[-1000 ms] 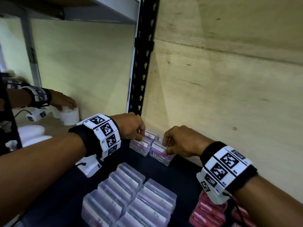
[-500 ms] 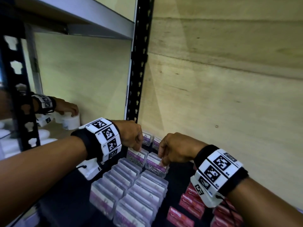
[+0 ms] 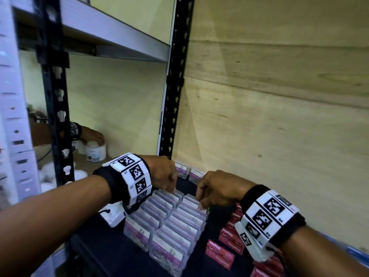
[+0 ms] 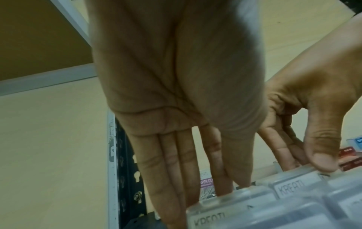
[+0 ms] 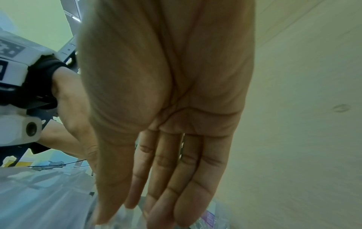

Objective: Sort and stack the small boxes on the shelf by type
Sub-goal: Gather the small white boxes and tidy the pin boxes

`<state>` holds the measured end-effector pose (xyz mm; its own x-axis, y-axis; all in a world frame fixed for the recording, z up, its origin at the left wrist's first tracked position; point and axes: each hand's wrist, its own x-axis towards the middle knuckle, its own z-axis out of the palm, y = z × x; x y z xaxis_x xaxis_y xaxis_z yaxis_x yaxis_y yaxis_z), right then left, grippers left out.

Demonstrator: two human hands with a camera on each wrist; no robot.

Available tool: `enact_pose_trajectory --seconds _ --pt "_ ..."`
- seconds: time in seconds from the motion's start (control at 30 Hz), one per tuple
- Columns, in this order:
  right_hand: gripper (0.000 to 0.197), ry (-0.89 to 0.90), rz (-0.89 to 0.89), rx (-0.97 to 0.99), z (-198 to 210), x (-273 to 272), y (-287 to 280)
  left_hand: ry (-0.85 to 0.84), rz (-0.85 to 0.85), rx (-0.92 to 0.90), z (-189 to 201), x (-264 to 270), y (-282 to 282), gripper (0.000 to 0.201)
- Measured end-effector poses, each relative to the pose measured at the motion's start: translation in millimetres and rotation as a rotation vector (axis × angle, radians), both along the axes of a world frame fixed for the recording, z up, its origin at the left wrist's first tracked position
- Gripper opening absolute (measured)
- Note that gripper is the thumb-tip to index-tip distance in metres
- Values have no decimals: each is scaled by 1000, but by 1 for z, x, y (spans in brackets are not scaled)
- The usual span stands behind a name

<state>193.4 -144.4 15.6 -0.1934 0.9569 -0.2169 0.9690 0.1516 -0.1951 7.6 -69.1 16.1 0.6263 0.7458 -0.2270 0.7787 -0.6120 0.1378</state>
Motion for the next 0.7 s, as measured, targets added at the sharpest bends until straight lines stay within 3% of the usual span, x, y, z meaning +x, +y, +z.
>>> enact_pose_trajectory --seconds 0.27,0.5,0.7 --pt "16 45 10 -34 0 2 -3 -18 24 -42 2 -1 -3 17" --pt "9 78 38 -116 3 9 9 -9 71 -183 7 1 11 16" --pt "13 24 -34 43 9 23 41 -72 78 -22 12 7 42 29"
